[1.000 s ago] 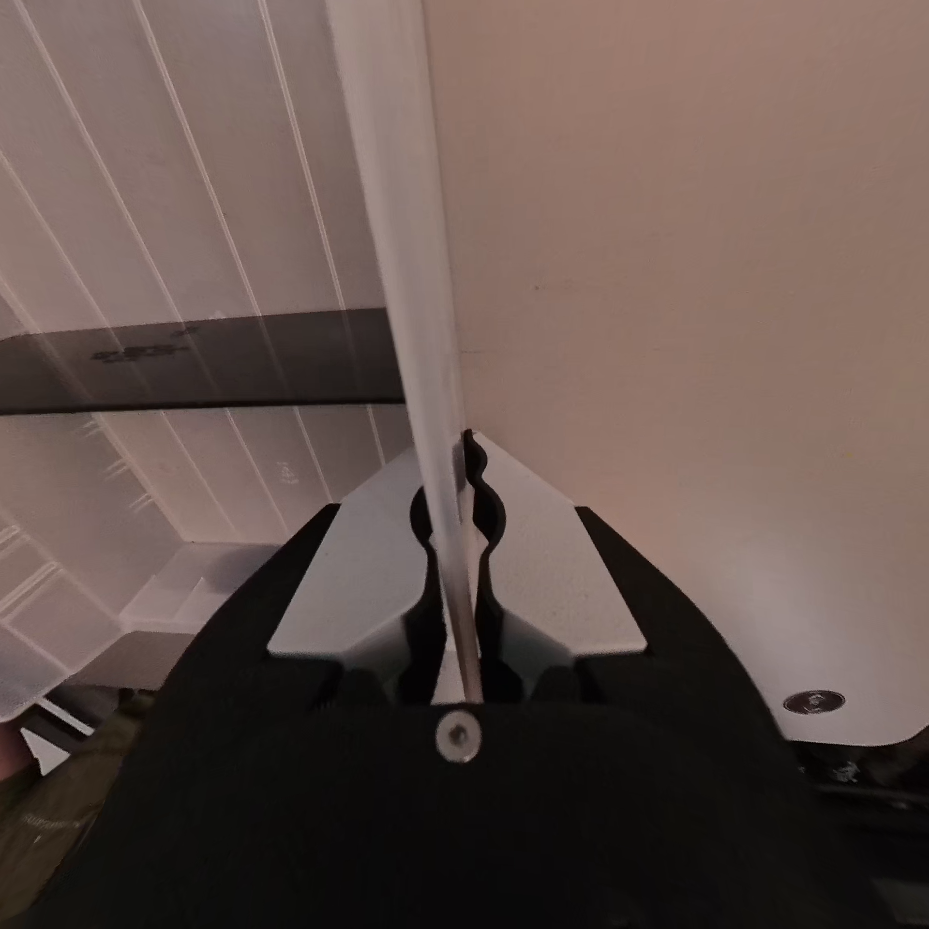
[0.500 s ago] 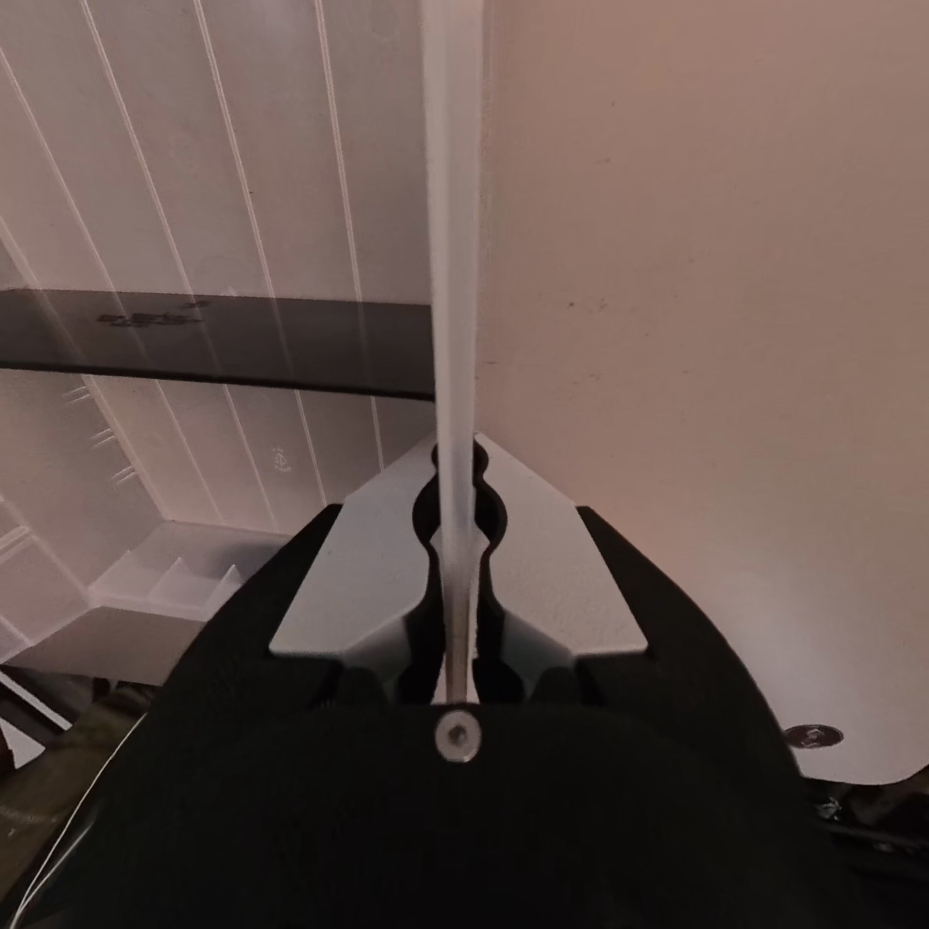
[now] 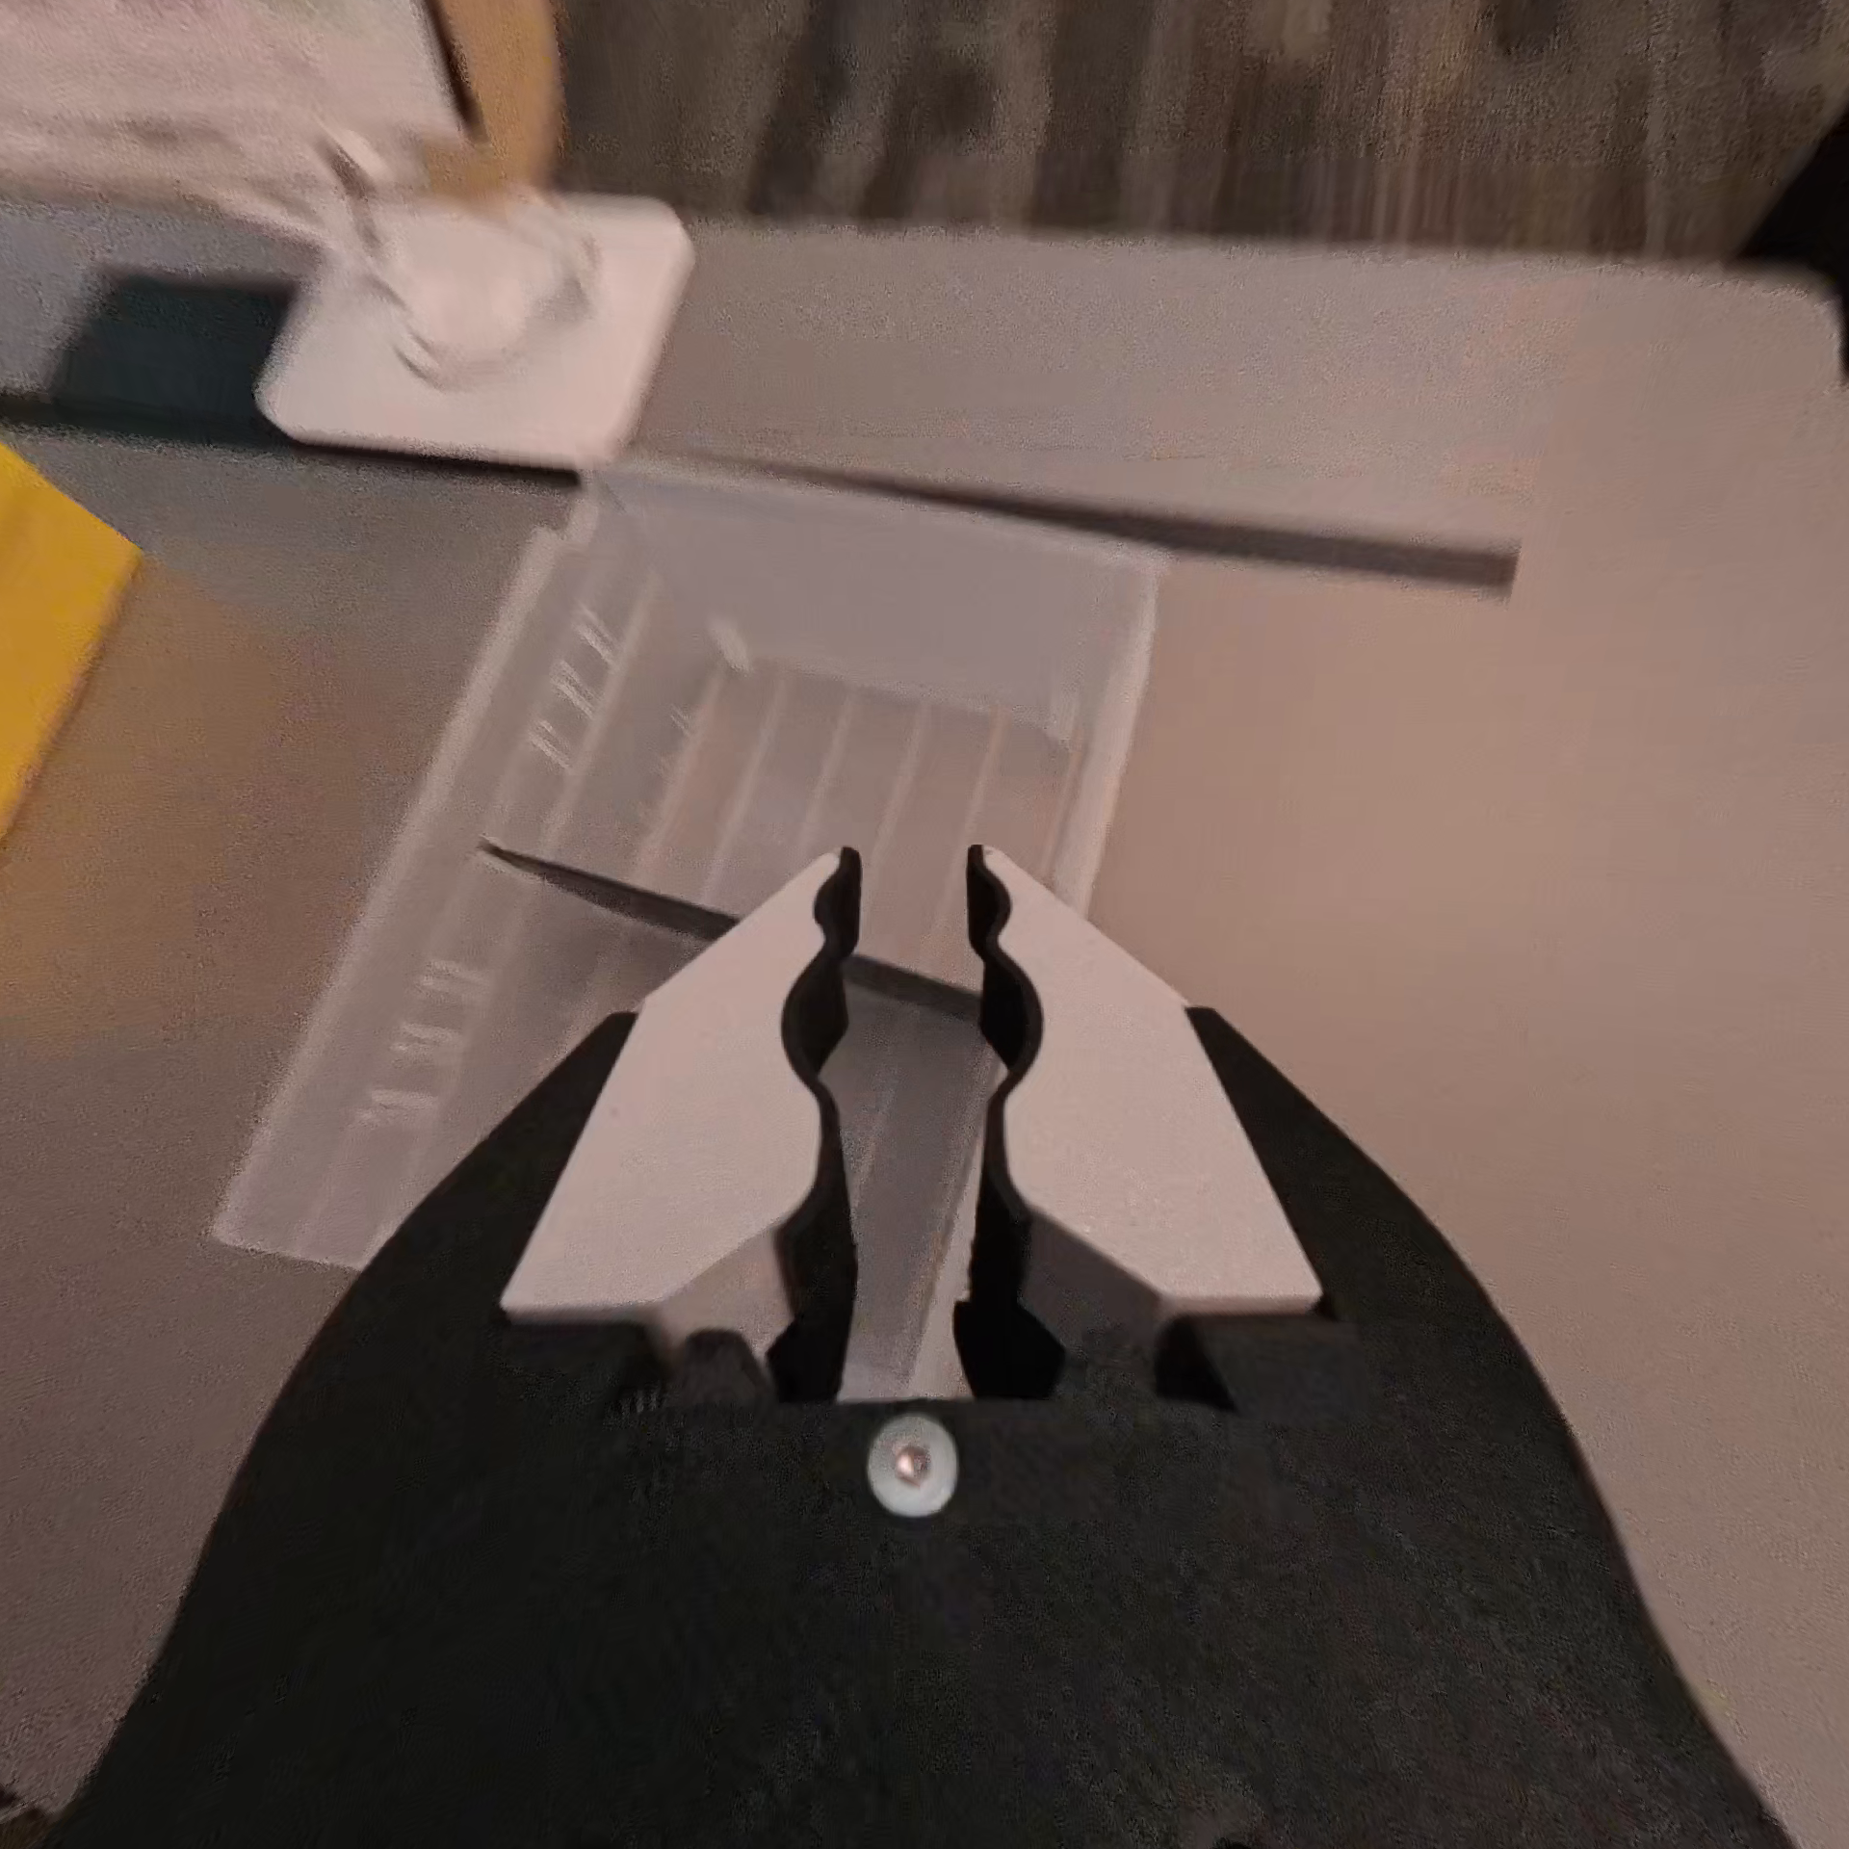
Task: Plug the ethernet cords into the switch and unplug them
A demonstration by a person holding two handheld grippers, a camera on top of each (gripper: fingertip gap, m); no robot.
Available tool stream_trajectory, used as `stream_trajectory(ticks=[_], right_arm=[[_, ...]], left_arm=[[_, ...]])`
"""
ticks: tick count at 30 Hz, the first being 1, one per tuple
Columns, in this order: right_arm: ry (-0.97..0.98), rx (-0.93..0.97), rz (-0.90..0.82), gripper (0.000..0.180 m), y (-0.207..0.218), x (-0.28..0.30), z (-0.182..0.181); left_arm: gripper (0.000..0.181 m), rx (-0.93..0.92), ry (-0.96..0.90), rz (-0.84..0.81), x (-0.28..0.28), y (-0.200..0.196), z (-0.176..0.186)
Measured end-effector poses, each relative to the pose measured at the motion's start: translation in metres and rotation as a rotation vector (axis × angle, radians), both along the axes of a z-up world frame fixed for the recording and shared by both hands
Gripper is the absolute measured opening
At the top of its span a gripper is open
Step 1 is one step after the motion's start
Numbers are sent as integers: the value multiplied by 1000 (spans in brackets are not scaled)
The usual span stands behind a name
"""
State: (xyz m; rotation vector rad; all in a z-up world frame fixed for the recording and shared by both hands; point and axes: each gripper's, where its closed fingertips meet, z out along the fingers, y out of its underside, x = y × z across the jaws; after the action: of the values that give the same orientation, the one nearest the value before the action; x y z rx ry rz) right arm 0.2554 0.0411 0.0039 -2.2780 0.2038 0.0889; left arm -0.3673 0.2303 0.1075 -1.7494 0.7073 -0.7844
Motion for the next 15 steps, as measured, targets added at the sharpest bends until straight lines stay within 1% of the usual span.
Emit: stream_trajectory(ticks=[1,2,3,5,6,7,8,10,12,15], right_arm=[[5,168,48,21,8,-14,34],[5,346,107,23,12,-31,69],[-12,522,168,31,12,-48,103],[-92,844,262,71,3,-82,159],[-144,985,297,74,-5,-98,179],[-193,1104,342,74,-12,-115,197],[-216,1168,381,73,-17,-131,209],[-222,1177,443,70,-15,-157,220],[-234,1191,477,67,-11,-174,231],[-230,1232,528,65,-6,-191,239]], left_arm=[[45,78,12,-47,13,-5,7],[52,147,35,-79,26,-9,10],[57,213,66,-106,39,-12,9],[56,340,161,-135,63,-12,-2],[53,384,231,-138,74,-10,-12],[45,391,317,-154,83,-7,-27],[45,367,399,-188,92,-6,-44],[53,272,545,-243,101,-2,-80],[55,196,675,-251,100,7,-111],[61,105,808,-250,94,19,-148]])
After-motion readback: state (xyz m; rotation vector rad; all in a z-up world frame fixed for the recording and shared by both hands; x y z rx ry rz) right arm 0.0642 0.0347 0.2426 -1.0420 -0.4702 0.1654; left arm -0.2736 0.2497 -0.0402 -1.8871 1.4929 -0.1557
